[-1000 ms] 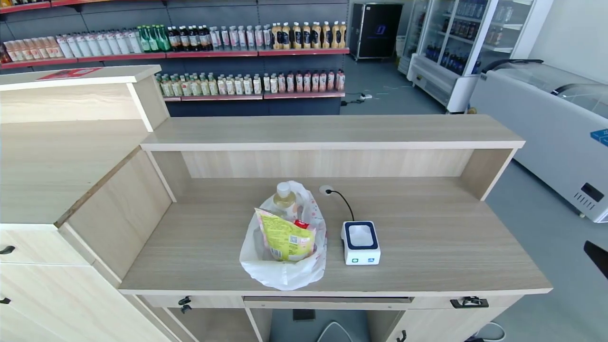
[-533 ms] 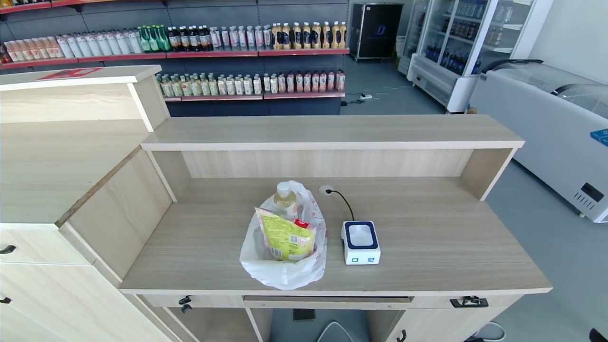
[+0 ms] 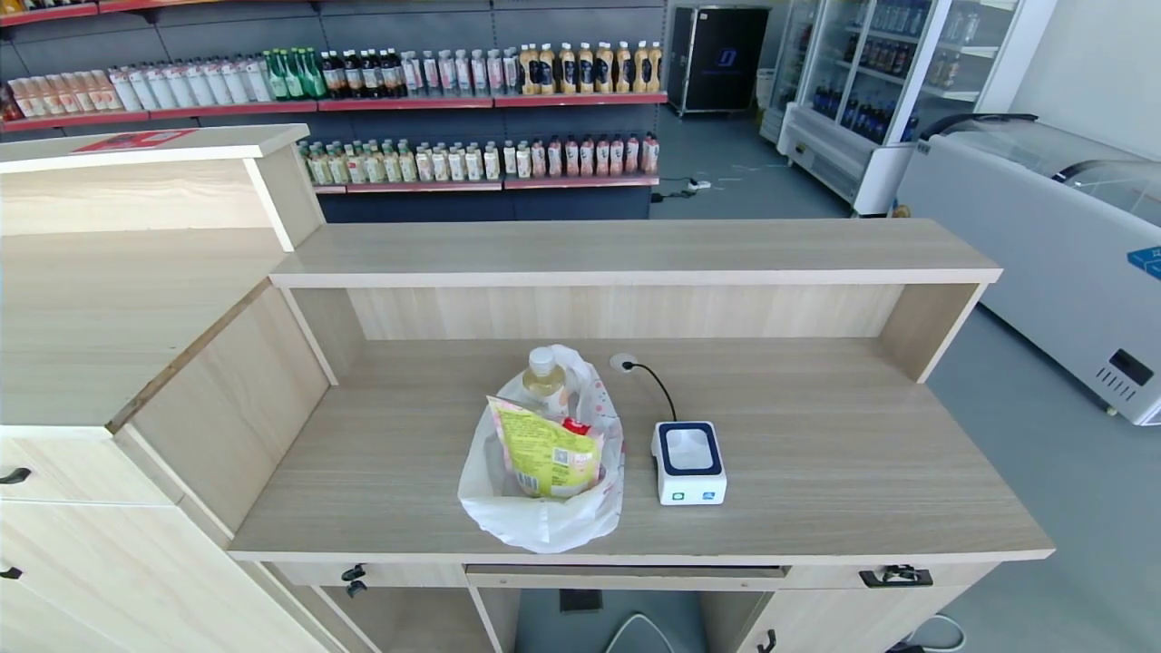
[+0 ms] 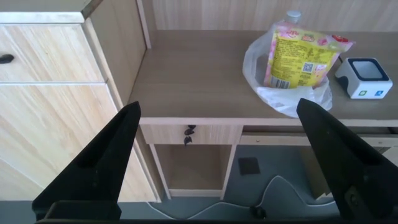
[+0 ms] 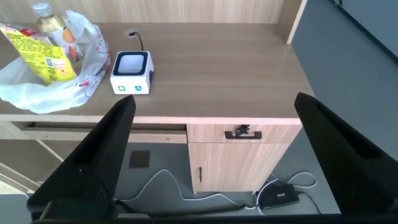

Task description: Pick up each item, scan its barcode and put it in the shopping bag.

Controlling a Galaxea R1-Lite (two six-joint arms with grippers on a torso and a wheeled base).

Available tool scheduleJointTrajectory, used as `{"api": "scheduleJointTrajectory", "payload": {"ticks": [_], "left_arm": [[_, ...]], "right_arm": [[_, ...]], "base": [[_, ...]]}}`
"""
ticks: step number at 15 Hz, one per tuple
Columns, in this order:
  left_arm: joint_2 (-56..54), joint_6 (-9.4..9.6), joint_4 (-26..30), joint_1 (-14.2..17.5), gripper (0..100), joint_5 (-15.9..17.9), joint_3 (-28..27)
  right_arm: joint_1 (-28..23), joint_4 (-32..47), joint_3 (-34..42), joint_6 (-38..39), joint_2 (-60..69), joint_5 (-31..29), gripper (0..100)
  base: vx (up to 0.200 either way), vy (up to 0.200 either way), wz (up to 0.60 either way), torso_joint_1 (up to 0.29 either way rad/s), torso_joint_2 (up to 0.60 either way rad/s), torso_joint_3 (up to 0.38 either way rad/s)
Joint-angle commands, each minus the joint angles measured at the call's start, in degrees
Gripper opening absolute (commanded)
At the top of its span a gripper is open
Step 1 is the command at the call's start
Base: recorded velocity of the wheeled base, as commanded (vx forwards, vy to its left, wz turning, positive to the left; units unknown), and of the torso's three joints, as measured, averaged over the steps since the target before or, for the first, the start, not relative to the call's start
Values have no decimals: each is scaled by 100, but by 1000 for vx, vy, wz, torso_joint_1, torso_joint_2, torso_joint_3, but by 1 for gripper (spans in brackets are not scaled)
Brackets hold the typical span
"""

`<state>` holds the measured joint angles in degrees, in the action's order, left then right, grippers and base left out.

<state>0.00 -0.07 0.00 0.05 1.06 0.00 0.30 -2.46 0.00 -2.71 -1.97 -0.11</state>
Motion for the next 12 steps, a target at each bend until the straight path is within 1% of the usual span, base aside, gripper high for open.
{"api": "scheduleJointTrajectory", "payload": {"ticks": [1, 12], "left_arm": [[0, -1, 0, 4, 100, -1, 0], [0, -1, 0, 4, 100, -1, 0]], "right_arm": [[-22, 18, 0, 25, 197, -7, 100], [-22, 97, 0, 7, 197, 11, 100]], "base": [[0, 0, 0, 0, 0, 0], [0, 0, 0, 0, 0, 0]]}}
